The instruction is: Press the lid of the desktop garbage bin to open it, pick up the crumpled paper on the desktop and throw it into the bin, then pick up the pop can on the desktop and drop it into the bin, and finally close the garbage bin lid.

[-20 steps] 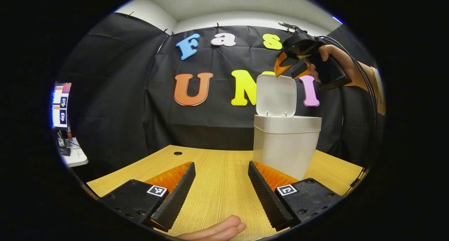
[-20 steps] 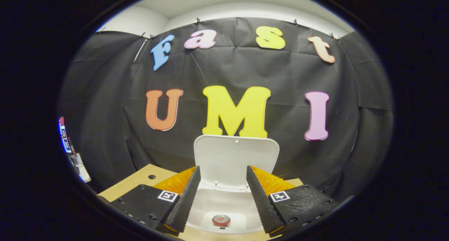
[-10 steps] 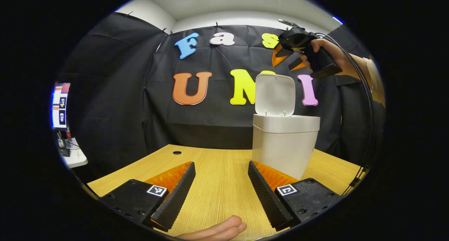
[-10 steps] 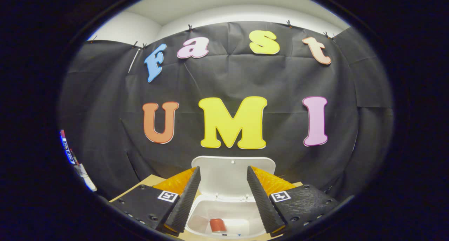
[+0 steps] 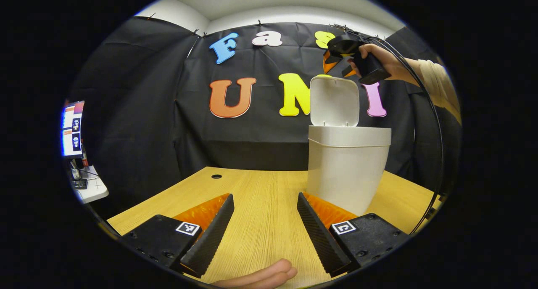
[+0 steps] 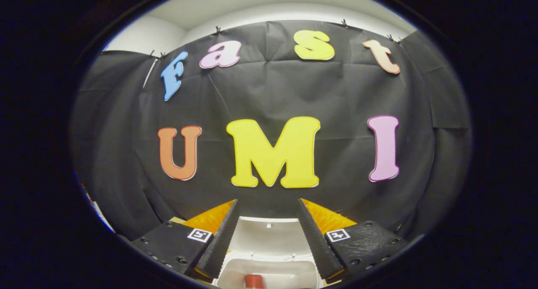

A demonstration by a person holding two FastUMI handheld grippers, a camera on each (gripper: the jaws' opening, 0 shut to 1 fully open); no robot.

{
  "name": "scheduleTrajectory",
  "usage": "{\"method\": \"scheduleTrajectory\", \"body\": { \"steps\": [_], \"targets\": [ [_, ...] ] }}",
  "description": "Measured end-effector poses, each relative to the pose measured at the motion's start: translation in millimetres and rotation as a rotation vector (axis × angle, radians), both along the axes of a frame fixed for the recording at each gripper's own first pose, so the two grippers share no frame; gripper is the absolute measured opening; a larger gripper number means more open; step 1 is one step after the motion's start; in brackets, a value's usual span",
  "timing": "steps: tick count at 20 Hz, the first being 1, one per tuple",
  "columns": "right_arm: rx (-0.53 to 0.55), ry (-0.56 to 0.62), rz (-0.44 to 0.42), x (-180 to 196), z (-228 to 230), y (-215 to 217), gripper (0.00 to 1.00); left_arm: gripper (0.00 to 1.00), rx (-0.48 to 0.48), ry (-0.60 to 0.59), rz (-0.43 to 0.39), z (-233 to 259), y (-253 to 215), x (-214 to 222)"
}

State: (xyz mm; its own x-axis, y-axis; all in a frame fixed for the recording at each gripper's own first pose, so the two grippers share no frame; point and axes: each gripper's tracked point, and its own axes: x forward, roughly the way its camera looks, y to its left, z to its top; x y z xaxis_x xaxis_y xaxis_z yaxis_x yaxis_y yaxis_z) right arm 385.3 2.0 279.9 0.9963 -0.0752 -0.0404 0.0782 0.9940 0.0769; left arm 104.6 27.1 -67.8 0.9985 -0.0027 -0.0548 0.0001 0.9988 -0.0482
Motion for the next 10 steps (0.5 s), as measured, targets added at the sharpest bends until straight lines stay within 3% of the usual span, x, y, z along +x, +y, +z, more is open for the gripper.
{"method": "scheduleTrajectory", "body": {
  "steps": [4,10],
  "targets": [
    [0.03,0.01,0.009,11,-4,-5,0.84,0.98,-0.009,0.033,0.002,-7,-3,3],
    [0.021,0.031,0.034,-13,-14,-1,0.85,0.98,0.043,-0.022,0.035,9,-1,-5]
  ]
}}
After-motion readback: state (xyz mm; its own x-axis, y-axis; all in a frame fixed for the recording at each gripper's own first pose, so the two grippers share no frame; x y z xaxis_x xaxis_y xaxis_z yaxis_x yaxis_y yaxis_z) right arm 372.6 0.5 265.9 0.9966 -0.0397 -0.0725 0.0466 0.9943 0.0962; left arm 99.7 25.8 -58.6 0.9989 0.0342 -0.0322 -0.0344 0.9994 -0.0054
